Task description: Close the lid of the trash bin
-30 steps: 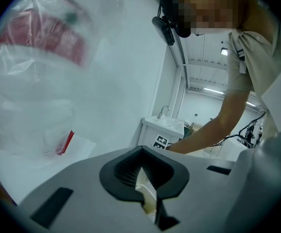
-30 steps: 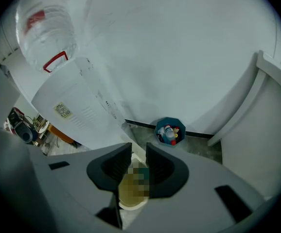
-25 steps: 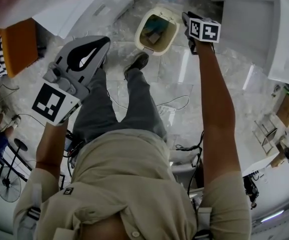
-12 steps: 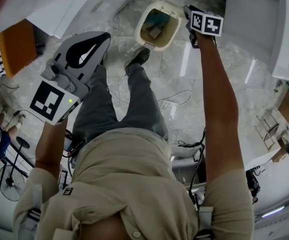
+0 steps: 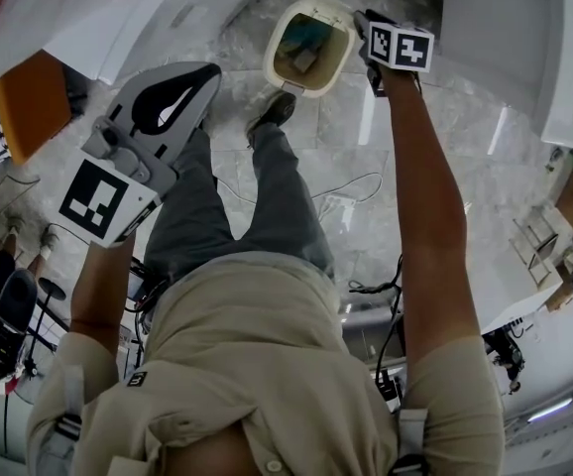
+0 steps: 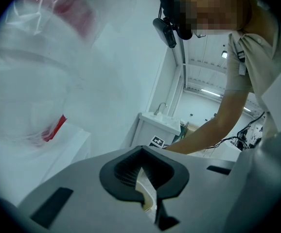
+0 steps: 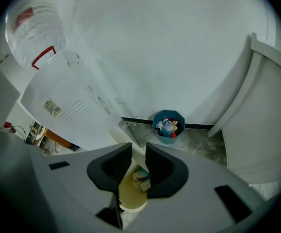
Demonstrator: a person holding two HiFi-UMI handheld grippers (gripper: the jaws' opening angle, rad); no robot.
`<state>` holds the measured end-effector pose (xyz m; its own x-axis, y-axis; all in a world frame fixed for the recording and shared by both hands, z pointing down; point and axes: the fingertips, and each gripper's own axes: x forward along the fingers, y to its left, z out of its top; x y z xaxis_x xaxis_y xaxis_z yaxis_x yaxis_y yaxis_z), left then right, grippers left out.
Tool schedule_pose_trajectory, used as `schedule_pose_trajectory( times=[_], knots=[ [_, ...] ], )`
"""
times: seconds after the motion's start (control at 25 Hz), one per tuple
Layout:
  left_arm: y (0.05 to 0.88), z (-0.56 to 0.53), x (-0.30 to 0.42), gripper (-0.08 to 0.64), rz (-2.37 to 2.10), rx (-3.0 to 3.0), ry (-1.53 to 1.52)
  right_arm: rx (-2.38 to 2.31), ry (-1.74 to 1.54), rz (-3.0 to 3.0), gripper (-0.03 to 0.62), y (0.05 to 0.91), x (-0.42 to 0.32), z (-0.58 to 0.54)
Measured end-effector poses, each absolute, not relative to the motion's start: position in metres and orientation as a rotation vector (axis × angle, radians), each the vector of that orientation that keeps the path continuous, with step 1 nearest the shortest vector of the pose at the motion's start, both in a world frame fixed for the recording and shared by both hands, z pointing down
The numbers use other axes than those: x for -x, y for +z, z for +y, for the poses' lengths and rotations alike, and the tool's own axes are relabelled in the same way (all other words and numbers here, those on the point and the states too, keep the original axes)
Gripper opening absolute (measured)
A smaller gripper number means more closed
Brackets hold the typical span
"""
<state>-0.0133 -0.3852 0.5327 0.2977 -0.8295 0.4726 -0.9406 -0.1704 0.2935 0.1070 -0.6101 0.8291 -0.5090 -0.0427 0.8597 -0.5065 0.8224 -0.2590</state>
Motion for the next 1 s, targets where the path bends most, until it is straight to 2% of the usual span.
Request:
schedule_pose_trajectory(
  times=[0.52, 1.0],
  knots=[
    [0.531, -0.394, 0.004, 0.015, -1.542, -2.061, 0.273, -0.394, 0.622, -2.032, 0.095, 0.824, -0.132, -0.566],
    [0.54, -0.393, -0.004, 0.015, -1.506, -2.062, 0.285, -0.302, 0.69, -1.954, 0.1, 0.853, -0.157, -0.498]
  ],
)
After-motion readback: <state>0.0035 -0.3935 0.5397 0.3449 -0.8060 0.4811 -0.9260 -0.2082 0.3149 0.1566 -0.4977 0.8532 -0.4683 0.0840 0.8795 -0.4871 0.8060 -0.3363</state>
